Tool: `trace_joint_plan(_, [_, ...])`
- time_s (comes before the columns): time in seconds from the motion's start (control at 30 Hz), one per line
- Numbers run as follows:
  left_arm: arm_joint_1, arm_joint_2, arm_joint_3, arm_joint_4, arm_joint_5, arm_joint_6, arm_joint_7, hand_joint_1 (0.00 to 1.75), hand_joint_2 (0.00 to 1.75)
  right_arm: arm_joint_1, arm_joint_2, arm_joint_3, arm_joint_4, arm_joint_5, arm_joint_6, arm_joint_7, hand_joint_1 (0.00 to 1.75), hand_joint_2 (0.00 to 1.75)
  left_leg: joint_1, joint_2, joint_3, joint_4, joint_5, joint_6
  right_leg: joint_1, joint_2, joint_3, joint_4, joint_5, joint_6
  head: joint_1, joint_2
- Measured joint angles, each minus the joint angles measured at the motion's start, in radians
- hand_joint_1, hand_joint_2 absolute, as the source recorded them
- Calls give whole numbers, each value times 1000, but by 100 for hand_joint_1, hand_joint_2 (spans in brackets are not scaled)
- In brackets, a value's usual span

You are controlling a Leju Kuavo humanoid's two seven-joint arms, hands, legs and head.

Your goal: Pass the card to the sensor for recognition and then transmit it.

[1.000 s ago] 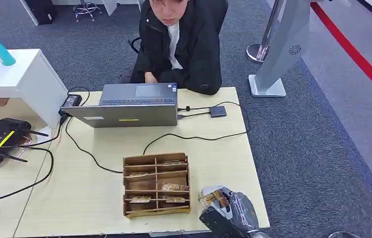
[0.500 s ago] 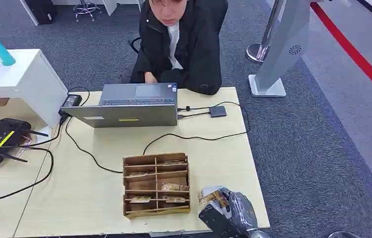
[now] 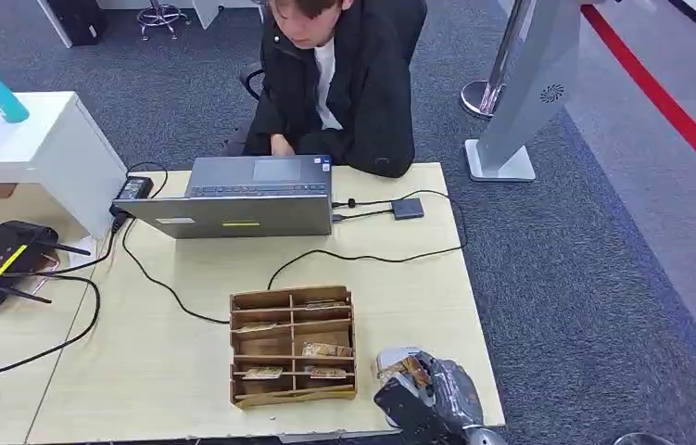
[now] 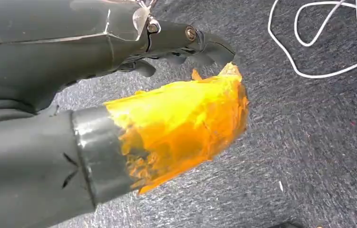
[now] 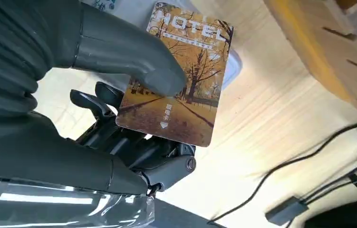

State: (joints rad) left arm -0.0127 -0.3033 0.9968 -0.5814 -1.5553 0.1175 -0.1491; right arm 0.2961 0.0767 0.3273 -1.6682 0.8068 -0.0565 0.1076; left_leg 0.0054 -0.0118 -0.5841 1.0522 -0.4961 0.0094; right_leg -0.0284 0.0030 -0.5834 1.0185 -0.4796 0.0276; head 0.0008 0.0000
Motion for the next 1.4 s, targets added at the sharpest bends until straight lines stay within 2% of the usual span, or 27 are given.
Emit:
trace_joint_plan(0.57, [0, 0, -2, 0, 0, -1, 4, 0, 0, -12, 2, -22, 37, 1, 2, 2, 175, 175, 0, 0, 0, 0, 0, 0, 0, 0, 0, 0, 0, 0, 0, 0])
trace_joint_plan(0.97, [0, 0, -18, 0, 0, -3, 12, 0, 0, -25, 29, -72, 85, 46, 18, -2, 175, 175, 0, 0, 1, 0, 0, 0, 0, 0, 0, 0, 0, 0, 0, 0])
trace_joint_plan(1.4, [0, 0, -23, 0, 0, -4, 19, 0, 0, -40, 49, -86, 114, 88, 28, -13, 175, 175, 0, 0, 3, 0, 0, 0, 0, 0, 2, 0, 0, 0, 0, 0])
